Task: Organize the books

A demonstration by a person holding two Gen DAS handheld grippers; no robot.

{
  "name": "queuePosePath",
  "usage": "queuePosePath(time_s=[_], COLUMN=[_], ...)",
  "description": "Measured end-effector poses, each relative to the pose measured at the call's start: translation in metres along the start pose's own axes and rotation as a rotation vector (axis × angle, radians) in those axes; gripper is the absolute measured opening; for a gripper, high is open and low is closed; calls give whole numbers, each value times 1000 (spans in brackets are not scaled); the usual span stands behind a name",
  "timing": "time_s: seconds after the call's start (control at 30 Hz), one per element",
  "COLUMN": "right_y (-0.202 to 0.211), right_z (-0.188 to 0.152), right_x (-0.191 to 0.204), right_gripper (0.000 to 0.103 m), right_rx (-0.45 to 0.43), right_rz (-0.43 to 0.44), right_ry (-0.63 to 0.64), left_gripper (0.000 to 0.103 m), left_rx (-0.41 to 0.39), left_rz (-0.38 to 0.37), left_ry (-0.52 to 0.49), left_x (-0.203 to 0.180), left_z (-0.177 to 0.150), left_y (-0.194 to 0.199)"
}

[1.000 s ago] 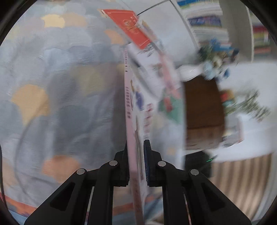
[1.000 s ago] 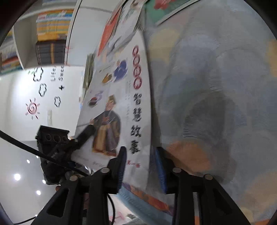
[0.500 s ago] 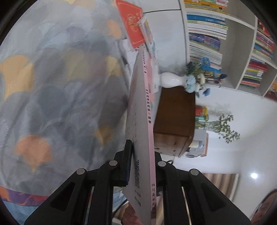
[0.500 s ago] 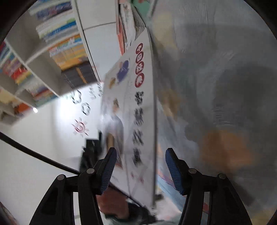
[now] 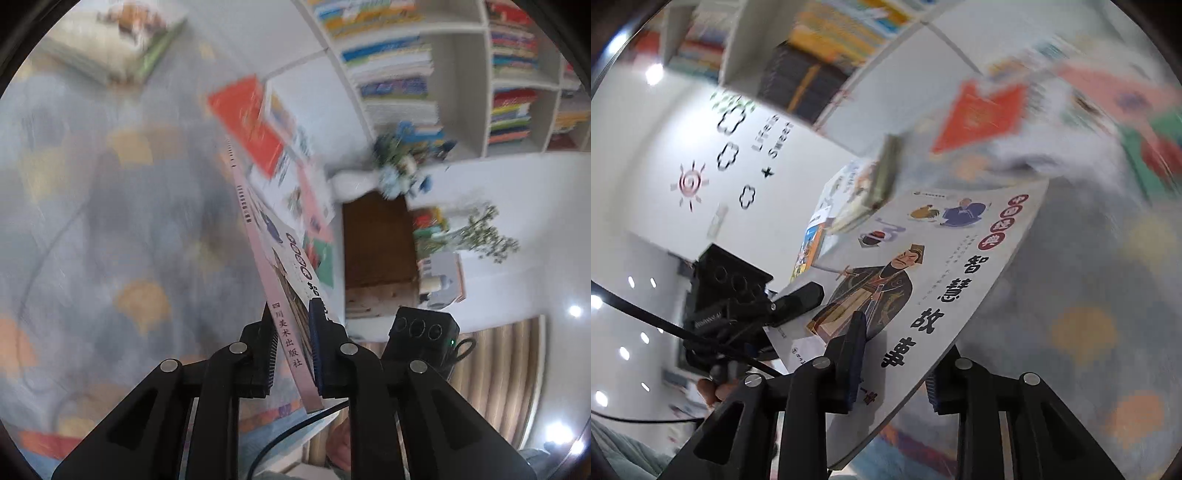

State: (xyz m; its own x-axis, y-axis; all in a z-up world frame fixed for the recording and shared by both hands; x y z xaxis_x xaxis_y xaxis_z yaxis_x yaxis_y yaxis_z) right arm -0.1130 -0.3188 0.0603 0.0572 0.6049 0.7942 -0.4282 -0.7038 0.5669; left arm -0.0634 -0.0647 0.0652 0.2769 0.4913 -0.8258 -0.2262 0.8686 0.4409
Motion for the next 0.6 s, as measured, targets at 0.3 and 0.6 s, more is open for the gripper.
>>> queuePosePath(time_s=[0.3, 0.6], right_y=[-106, -224], right_z=[56, 124], right_x=[127, 183], right_gripper=[29, 32], right_rx=[-16, 32], right_rz=[-25, -82], right_ry=[225, 262], left_gripper=[12, 13], left_rx=[-141, -200], left_rz=[106, 216], left_ry=[-139, -141], left_x=[46, 115], left_z=[111, 182], left_y=[96, 126])
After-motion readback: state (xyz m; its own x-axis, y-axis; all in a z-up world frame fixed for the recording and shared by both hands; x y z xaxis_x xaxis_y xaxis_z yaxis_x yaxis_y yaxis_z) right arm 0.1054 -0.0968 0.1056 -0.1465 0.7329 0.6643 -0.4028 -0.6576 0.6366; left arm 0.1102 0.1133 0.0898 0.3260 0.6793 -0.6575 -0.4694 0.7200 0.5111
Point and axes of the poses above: each gripper's, at about its wrist camera, not at the fingertips, and y roughly against the way its jaws point, x to its left, z to its top, the point moved 2 cm from there along -y, roughly the way its jaws point, and after that the axes turned 13 degrees about -y, right-handed, at the moved point
